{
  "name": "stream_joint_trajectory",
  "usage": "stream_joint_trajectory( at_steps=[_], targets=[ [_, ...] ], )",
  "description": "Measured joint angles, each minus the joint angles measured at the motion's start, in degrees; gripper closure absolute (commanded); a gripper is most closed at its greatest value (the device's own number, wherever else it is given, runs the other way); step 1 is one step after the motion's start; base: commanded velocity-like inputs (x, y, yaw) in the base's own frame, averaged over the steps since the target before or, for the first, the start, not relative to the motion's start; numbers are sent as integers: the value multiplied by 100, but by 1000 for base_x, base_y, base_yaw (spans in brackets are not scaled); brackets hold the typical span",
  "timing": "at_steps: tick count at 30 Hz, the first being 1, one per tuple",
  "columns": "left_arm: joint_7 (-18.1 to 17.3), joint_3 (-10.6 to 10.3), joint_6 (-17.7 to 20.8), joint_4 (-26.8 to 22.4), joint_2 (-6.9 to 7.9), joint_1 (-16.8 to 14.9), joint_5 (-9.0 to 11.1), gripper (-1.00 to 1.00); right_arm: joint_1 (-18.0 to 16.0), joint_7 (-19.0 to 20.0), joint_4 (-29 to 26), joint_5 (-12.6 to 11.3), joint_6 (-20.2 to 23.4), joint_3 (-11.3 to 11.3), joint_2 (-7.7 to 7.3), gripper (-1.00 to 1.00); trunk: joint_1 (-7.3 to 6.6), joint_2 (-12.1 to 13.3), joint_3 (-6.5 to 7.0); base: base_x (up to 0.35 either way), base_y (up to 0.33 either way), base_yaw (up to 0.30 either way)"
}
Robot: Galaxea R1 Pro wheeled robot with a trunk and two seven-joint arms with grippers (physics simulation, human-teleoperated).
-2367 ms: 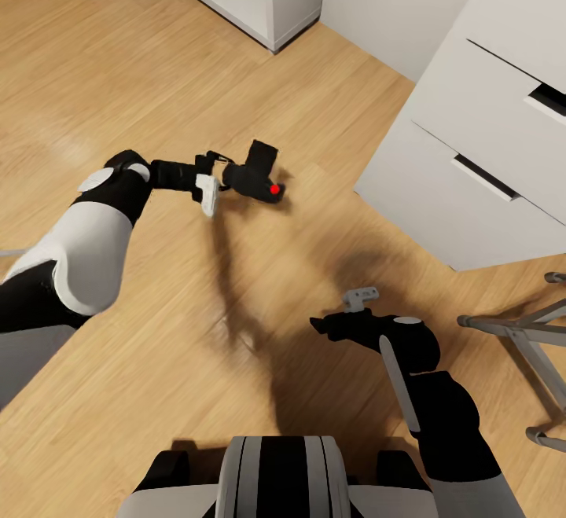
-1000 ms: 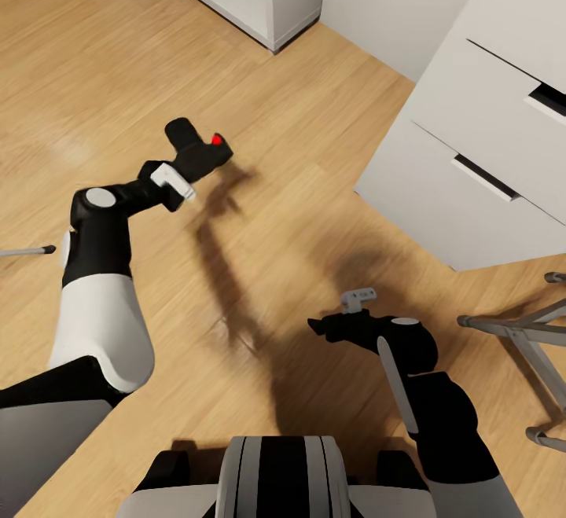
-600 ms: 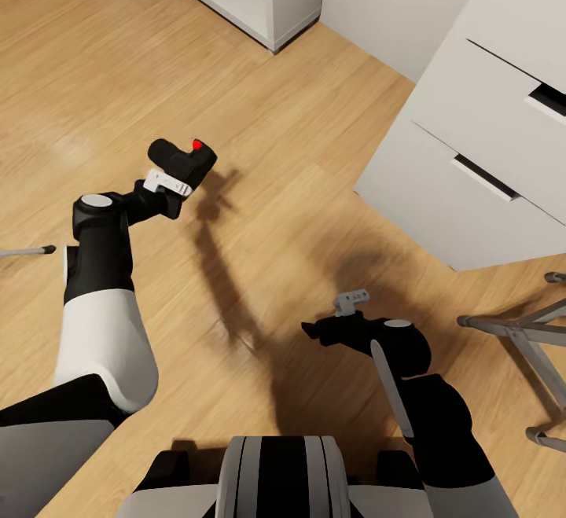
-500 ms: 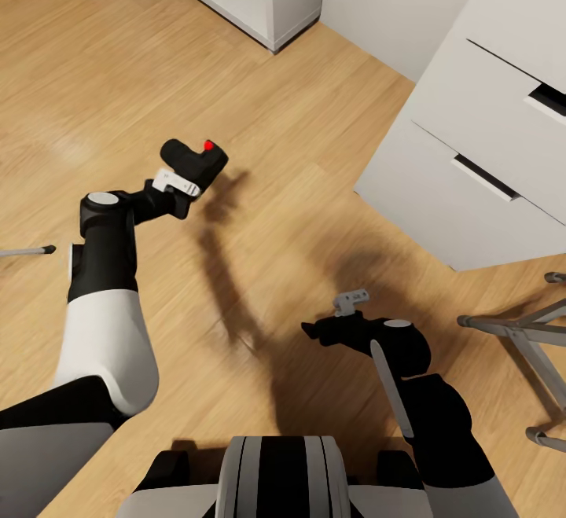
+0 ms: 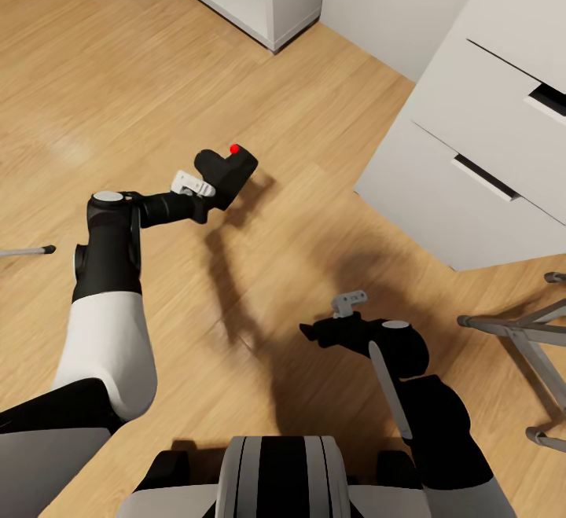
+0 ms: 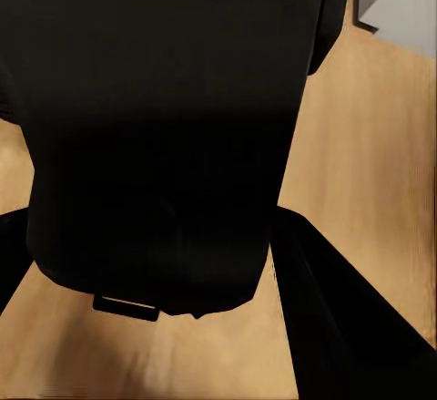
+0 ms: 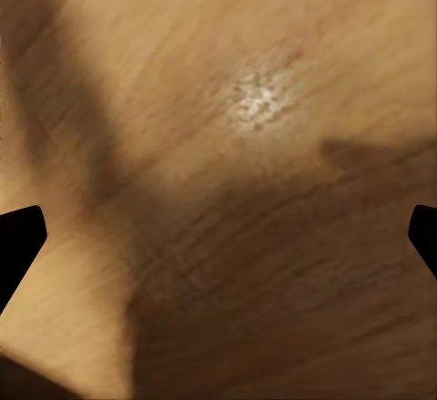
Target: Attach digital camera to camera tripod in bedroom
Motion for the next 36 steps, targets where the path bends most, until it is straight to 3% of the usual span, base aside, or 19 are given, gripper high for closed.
stream_joint_trajectory(
  at_steps=[5,9,13,15,19,22,24,29,36],
  targets=[
    [-56,-34,426,-251,18,4,99,100,7,-82,0,24,8,186,-1,-100,0,0,0,0,0,0],
    [-46,-62,731,-436,-47,-12,173,100,14,-416,0,29,20,378,2,-100,0,0,0,0,0,0],
    [699,-190,1024,-494,-195,20,278,100,19,-866,0,32,17,620,3,-100,0,0,0,0,0,0],
    [1052,-236,1120,-476,-224,49,584,100,21,-1012,0,31,14,698,6,-100,0,0,0,0,0,0],
    [1513,-335,1192,-372,-219,133,1479,100,24,-1163,0,31,9,778,14,-100,0,0,0,0,0,0],
    [1881,-446,1178,-602,-222,343,1885,100,24,-1210,0,32,7,797,15,-100,0,0,0,0,0,0],
    [2334,-624,1271,-1001,-229,520,2118,100,22,-1234,0,32,6,789,18,-100,0,0,0,0,0,0],
    [2801,-1120,1782,-1355,-220,646,2239,100,-3,-1248,0,32,-1,780,21,-100,0,0,0,0,0,0],
    [3395,-1640,2883,-1886,-249,876,2287,100,-33,-1245,-5,32,-66,680,28,-100,0,0,0,0,0,0]
  ],
)
